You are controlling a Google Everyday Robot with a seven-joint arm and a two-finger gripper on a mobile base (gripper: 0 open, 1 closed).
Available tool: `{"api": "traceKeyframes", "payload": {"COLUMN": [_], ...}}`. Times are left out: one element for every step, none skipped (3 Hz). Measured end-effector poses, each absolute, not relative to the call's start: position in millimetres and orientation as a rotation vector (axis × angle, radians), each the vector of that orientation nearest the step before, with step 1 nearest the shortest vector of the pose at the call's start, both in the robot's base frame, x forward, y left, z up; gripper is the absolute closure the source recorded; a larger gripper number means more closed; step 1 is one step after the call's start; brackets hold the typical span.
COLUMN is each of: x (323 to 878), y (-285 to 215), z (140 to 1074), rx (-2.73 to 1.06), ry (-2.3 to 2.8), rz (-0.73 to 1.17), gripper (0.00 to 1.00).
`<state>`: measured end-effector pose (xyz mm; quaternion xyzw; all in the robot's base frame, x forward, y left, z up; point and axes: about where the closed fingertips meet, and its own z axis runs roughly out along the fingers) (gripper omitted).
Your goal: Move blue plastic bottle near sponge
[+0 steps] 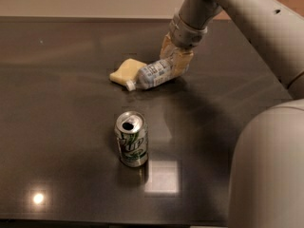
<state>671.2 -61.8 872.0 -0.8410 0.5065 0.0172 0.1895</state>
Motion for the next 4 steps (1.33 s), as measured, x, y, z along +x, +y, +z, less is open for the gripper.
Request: {"api": "traceKeyframes", "payload": {"x": [672.2,673.2,674.2,674.2], "y": [-60.2,-58.5,-57.0,-56.9], "z": [869.5,867.0,864.6,864.6], "rx": [-2.365,-2.366,-2.366,-2.366], "ry": [1.423,1.421,1.420,1.420], "rz": [0.051,0.053,0.056,0.056], "gripper": [0.36,0.13,0.00,0.00]}}
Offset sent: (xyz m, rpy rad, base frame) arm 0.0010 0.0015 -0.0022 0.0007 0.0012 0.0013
